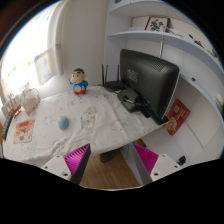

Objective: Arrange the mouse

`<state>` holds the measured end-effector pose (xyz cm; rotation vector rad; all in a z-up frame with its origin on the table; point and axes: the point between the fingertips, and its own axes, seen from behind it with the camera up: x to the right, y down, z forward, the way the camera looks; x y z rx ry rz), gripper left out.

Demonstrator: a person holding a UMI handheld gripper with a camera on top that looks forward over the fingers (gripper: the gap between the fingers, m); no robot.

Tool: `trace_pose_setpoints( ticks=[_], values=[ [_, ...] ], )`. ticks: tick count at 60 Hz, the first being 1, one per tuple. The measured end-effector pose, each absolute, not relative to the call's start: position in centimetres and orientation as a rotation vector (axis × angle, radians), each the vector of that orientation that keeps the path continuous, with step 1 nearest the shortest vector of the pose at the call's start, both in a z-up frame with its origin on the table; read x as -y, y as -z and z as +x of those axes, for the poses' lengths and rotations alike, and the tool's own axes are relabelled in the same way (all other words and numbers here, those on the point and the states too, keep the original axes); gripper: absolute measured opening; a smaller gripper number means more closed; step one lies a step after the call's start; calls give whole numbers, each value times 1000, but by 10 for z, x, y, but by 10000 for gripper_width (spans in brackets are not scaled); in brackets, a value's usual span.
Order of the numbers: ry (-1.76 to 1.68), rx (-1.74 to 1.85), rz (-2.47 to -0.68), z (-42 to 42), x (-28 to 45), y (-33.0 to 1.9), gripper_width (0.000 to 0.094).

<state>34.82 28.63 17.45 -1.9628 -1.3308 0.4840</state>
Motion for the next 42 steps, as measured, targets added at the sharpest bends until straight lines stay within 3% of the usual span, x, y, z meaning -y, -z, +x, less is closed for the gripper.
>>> trace_pose_setpoints(
  ticks=[42],
  values=[
    [-763, 1711, -1642, 233, -101, -120, 855]
  ],
)
